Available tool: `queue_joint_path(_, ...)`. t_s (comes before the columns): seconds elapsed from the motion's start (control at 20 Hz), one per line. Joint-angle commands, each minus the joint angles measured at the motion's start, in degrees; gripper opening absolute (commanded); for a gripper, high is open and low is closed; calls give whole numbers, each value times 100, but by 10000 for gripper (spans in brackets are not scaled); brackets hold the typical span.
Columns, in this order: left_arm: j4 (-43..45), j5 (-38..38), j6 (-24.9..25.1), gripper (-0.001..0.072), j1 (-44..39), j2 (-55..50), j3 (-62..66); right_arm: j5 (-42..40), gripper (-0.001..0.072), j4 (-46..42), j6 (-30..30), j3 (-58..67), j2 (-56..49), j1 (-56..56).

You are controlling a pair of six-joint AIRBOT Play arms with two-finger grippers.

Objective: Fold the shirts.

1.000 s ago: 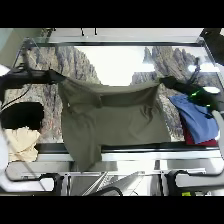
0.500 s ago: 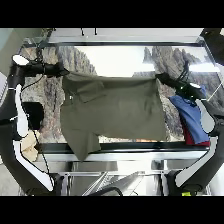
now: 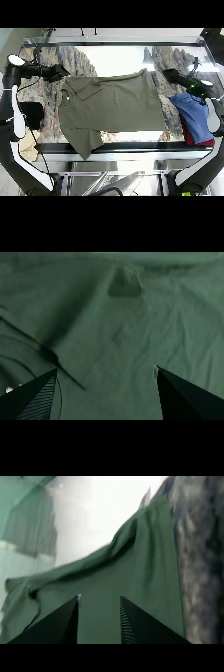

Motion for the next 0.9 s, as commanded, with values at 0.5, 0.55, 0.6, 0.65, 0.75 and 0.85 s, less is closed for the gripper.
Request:
queue_joint_path(0.5,1906,-667,-398,648,800,2210,-4730,2065,282,-2931,1156,-1515,1370,-767)
queue_joint_path(0.55,1897,-428,-299,648,857,2363,-5171,1982,282,-3012,1156,-1572,1506,-820)
queue_joint_path(0.6,1884,-197,-197,648,855,2452,-5512,1987,282,-3023,1154,-1596,1593,-859)
queue_joint_path(0.65,1753,33,-26,648,824,2479,-5779,1987,282,-3023,1154,-1596,1637,-876)
queue_joint_path(0.75,949,476,481,648,748,2422,-6201,2048,284,-3047,1163,-1600,1641,-896)
queue_joint_path(0.85,116,721,990,647,645,2264,-6384,2055,303,-3447,1419,-1609,1639,-896)
